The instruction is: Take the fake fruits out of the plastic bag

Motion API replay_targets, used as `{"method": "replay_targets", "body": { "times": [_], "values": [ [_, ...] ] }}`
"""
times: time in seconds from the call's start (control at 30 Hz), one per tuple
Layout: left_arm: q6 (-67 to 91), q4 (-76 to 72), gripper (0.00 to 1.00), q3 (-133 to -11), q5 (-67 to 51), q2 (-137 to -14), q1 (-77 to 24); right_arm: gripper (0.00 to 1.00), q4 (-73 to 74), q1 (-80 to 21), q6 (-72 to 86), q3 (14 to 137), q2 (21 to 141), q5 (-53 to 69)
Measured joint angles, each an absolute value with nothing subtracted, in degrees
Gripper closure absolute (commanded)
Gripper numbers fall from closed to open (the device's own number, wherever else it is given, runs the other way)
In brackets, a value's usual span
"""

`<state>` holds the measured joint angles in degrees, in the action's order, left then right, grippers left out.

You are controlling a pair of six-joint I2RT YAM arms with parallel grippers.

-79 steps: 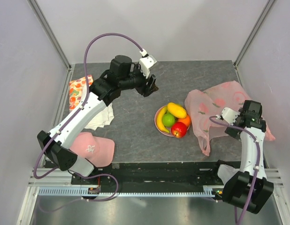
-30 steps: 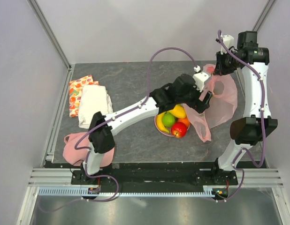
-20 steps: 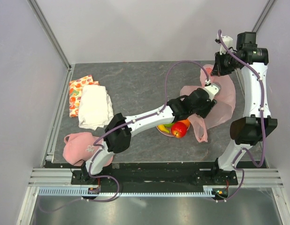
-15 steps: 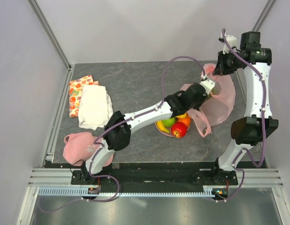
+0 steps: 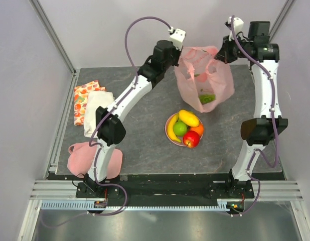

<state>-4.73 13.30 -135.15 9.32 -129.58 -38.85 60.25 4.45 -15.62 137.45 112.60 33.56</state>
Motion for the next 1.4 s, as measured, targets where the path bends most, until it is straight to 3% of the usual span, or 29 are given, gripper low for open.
{"method": "replay_targets", "body": {
  "times": [0.23, 0.47, 0.73, 0.97, 1.0, 1.1, 1.2, 1.4],
  "values": [
    [-8.6, 13.39, 0.98, -130.98, 8.73, -123.22, -35.07, 1.0, 46.54, -3.33, -5.54, 137.73, 114.13, 37.76],
    [-11.6, 15.14, 0.99, -112.27, 7.22, -100.97, -34.09, 1.0, 36.82, -8.75, 0.12, 136.57, 113.62, 40.01],
    [-13.52, 20.78, 0.98, -88.68, 5.98, -77.45, -34.09, 1.0, 35.73, -13.74, 0.34, 119.42, 107.61, 42.54],
    [-13.98, 32.38, 0.98, -70.28, 1.89, -67.85, -33.82, 1.0, 40.53, -22.44, -0.73, 104.95, 105.58, 41.12],
    [-13.91, 34.52, 0.71, -68.93, 0.84, -67.07, -33.74, 1.0, 41.25, -23.68, -0.84, 104.92, 105.6, 40.62],
    [-13.32, 39.99, 0.55, -68.03, -0.58, -64.64, -33.32, 1.0, 41.45, -26.37, -0.89, 106.0, 105.21, 39.75],
    [-12.71, 43.13, 0.01, -69.56, -3.16, -60.77, -32.47, 1.0, 41.21, -26.37, -0.84, 106.41, 103.66, 38.85],
    [-16.49, 39.79, 0.01, -69.23, -20.18, -49.6, -32.91, 1.0, 40.49, -25.58, -0.64, 107.33, 101.65, 36.97]
  ]
}}
